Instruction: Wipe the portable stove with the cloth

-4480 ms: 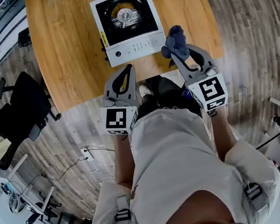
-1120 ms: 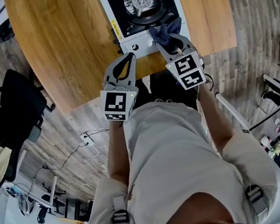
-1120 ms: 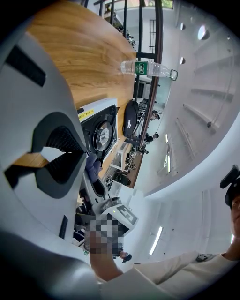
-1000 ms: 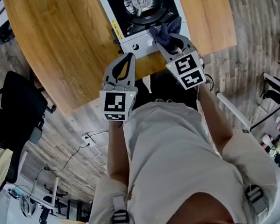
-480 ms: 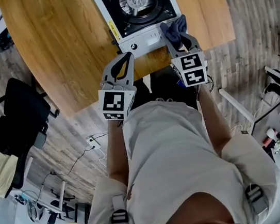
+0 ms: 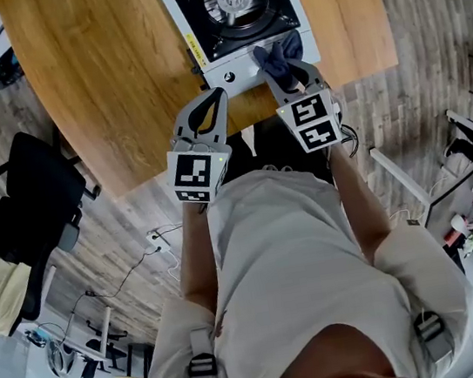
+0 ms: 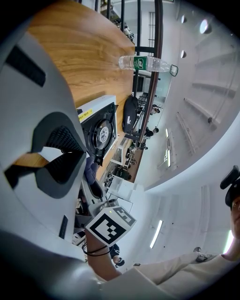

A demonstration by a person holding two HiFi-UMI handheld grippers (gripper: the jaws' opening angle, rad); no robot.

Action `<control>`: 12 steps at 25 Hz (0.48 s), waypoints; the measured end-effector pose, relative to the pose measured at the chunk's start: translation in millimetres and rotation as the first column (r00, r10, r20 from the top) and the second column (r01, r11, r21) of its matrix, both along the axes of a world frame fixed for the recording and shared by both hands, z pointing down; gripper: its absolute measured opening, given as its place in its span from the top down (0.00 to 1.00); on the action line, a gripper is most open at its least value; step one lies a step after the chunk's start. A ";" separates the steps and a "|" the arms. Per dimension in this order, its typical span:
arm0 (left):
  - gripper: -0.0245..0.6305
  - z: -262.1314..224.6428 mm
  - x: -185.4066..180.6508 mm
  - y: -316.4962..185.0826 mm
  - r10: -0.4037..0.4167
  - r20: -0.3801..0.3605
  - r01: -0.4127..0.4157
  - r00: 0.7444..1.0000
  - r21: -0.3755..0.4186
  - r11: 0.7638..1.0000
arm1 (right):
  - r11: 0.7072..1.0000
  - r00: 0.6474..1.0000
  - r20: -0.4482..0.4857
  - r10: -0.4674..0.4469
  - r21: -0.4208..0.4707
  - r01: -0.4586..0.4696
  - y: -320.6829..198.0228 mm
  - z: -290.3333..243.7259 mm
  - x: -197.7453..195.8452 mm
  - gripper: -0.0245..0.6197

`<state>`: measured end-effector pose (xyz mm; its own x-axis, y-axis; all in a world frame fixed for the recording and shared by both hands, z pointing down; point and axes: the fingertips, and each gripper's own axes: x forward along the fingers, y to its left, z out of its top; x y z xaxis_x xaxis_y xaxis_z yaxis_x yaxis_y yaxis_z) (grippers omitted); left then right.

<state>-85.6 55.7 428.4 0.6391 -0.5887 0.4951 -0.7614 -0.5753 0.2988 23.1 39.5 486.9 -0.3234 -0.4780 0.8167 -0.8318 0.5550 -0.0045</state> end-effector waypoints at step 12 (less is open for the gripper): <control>0.93 2.8 -29.6 4.5 -0.033 -0.009 0.033 0.999 -0.004 0.999 | 0.993 0.993 0.018 -0.114 -0.026 0.114 13.7 1.0 -60.9 0.76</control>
<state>-115.2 60.2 431.2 0.6234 -0.6080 0.4916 -0.7775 -0.5486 0.3075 -37.8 53.2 487.9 -0.3878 -0.4149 0.8231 -0.7630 0.6455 -0.0341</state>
